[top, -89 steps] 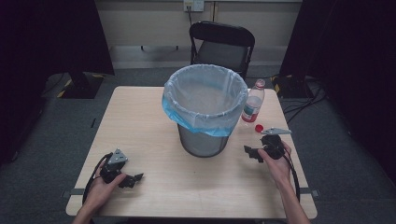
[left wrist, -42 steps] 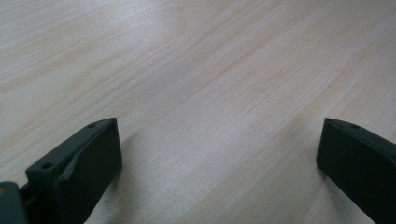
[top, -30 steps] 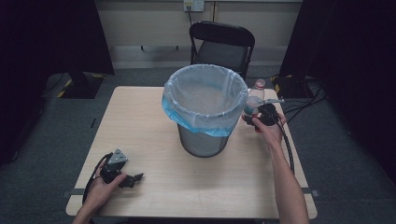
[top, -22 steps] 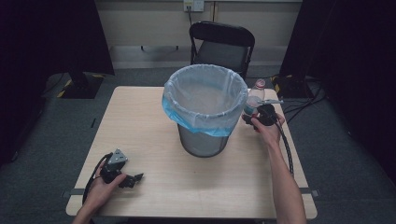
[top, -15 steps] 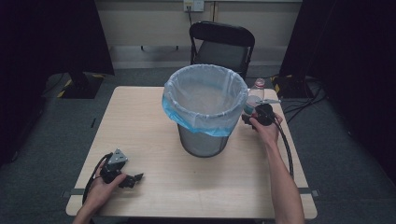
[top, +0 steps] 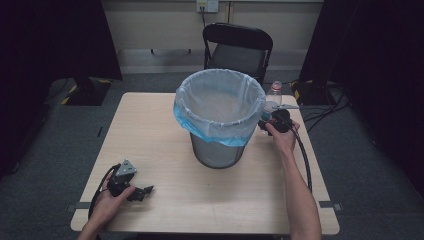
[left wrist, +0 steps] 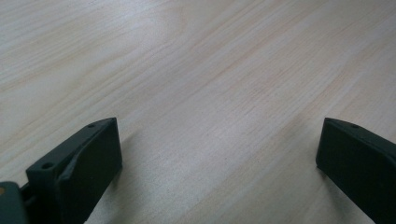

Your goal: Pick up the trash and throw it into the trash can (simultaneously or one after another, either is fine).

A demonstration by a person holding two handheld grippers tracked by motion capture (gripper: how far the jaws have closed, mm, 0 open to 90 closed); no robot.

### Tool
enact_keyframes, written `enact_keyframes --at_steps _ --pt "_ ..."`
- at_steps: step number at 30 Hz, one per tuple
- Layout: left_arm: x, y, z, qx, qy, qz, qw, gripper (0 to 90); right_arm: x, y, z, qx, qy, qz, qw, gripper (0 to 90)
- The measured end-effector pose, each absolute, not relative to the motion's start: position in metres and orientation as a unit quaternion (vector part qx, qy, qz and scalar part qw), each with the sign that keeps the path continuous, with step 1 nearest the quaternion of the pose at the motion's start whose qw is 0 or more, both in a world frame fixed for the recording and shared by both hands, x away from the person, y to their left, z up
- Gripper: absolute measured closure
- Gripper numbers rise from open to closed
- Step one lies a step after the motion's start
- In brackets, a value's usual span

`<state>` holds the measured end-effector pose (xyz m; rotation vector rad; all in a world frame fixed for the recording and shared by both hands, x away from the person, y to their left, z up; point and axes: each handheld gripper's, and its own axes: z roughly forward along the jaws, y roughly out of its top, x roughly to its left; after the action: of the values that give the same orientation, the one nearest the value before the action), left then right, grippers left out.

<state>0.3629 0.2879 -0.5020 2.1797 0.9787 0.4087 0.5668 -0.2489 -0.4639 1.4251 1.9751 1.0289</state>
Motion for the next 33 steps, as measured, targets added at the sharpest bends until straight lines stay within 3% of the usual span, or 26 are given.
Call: enact_keyframes --at_steps 33 --pt "0.363 0.288 -0.502 0.842 0.378 0.158 0.351 0.0 0.482 -0.264 -0.409 0.512 0.712 0.415 0.242 28.2"
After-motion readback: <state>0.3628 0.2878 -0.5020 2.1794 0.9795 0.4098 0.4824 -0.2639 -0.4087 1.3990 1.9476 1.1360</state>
